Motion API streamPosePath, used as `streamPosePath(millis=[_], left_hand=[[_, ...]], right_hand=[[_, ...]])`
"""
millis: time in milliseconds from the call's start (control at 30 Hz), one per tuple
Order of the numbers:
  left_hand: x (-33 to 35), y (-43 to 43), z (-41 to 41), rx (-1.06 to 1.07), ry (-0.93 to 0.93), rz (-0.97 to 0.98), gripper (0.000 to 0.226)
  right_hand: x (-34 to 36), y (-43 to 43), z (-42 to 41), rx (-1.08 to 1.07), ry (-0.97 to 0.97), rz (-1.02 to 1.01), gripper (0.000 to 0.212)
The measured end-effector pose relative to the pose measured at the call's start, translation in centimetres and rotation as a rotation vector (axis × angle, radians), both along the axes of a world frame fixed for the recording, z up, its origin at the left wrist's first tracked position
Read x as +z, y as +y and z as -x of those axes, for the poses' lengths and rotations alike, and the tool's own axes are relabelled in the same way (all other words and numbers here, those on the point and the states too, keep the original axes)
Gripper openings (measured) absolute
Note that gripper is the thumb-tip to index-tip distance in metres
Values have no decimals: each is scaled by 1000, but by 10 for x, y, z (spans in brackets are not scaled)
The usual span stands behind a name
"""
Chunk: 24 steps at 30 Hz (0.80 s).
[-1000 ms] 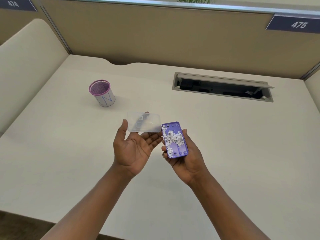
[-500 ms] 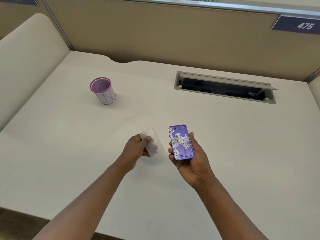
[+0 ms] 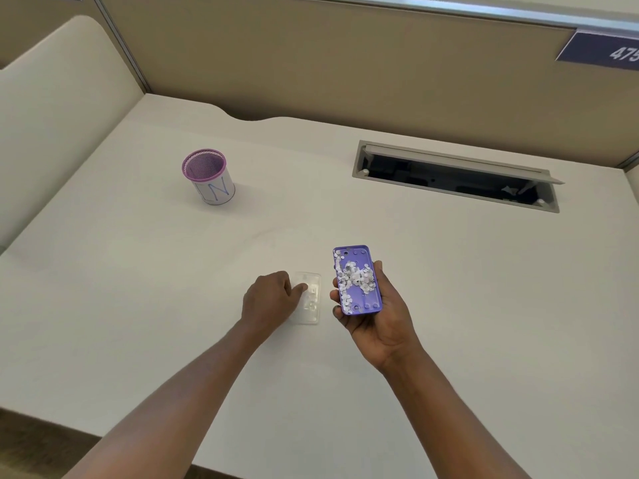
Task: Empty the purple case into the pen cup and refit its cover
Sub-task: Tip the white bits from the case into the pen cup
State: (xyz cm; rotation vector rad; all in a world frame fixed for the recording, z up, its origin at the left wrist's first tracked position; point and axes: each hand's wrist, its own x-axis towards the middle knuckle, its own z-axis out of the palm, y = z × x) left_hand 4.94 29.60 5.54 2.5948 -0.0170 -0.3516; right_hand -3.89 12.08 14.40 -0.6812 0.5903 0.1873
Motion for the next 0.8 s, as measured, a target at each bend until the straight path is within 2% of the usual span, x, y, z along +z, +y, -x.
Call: streamPosePath(millis=[133, 233, 300, 367, 433, 533, 600, 667, 800], left_hand=[[1, 4, 2, 39, -53, -43, 38], [9, 6, 0, 116, -110, 63, 31], [19, 7, -2, 165, -82, 242, 28], [34, 6, -5, 234, 69, 558, 28], [52, 2, -8, 330, 259, 896, 36], [71, 0, -17, 433, 438, 1247, 51], [79, -1, -22, 444, 497, 1378, 61], [83, -1, -27, 449, 514, 1429, 68], [87, 1, -36, 473, 452, 1463, 59]], right_hand=[[-1, 2, -6, 6, 2, 10, 49], [-1, 7, -14, 20, -1, 21, 48], [-1, 10, -21, 31, -7, 43, 47], [-1, 15, -29, 50, -7, 72, 47], [1, 20, -38, 57, -2, 95, 46], [5, 31, -54, 69, -8, 113, 45], [8, 38, -65, 91, -20, 127, 47], [10, 43, -77, 104, -15, 132, 47], [13, 53, -101, 137, -2, 188, 44]])
